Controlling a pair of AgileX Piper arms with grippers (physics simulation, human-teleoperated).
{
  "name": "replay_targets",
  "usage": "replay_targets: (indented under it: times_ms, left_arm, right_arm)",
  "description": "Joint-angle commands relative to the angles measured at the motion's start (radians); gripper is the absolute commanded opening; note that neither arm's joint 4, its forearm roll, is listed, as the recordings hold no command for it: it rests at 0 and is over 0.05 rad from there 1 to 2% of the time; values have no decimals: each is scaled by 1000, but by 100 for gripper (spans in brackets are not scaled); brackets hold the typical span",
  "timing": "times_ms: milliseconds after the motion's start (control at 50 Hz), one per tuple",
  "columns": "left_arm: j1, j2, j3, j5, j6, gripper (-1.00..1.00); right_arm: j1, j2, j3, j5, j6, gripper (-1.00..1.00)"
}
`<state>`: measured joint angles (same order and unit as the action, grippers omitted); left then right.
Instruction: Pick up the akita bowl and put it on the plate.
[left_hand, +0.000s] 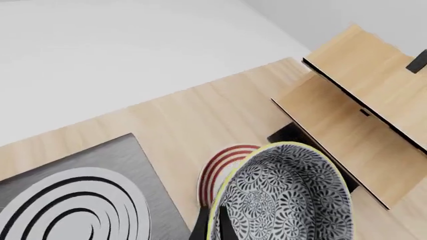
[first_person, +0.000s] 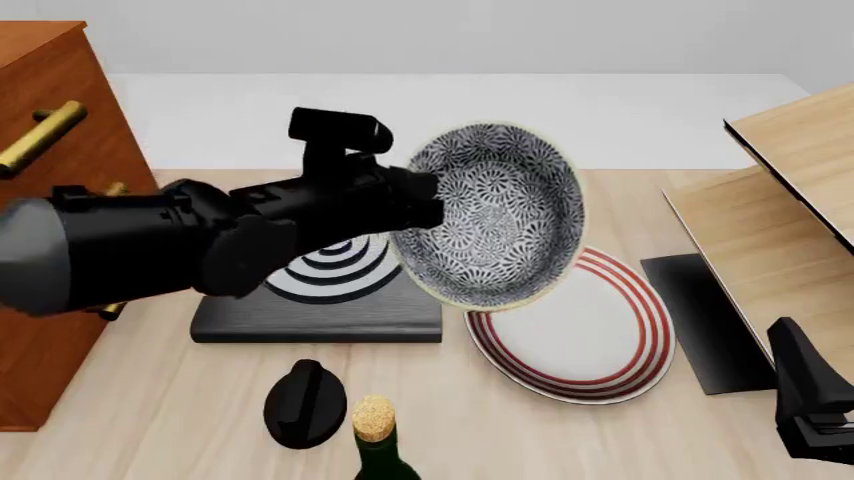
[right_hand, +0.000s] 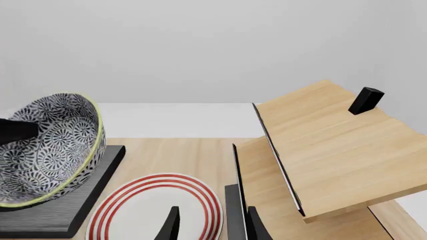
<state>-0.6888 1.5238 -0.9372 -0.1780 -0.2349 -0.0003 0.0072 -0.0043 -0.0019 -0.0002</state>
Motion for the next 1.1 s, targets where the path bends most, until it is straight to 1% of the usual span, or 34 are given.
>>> replay_targets:
  times_ms: [20,80,120,140,180,200,220,240,260,280,360,500,660,680,820,840,860,940,1100]
  left_arm:
    - [-45,56,-29,2,-24,-100]
    - [-62,65,-27,0,-47,-100]
    - [-65,78,-30,-1,-42,-100]
    - [-77,80,-25,-5,-56,-100]
    - [-81,92,-27,-7,-59,-100]
    - [-98,94,-20,-14,-86,-100]
    - [-97,99,-25,-9,-64,-100]
    - [-105,102,-19,-17,-96,-100]
    - [-108,104,-18,-19,-107,-100]
    - [-99,110,-28,-12,-78,-100]
    - [-107,114,-33,-11,-92,-100]
    - [-117,131,-53,1,-86,-100]
    - [-131,155,-73,4,-96,-100]
    - [-130,160,-78,6,-88,-100]
    - [-138,189,-101,13,-94,-100]
    - [-143,195,-102,9,-104,-100]
    - [-142,202,-107,9,-95,-100]
    - [-149,218,-122,14,-101,-100]
    - [-150,256,-163,30,-92,-100]
  right_arm:
    - [0,0,0,0,0,100]
    - [0,0,0,0,0,100]
    - [0,0,0,0,0,100]
    - [0,0,0,0,0,100]
    - [0,0,0,0,0,100]
    - [0,0,0,0,0,100]
    - [0,0,0,0,0,100]
    - [0,0,0,0,0,100]
    - [0,0,0,0,0,100]
    - [0,0,0,0,0,100]
    - [0,0,0,0,0,100]
    - [0,0,0,0,0,100]
    - [0,0,0,0,0,100]
    - [0,0,0,0,0,100]
    - [0,0,0,0,0,100]
    - [0,0,0,0,0,100]
    - [0,0,0,0,0,100]
    - [0,0,0,0,0,100]
    - [0,0,0,0,0,100]
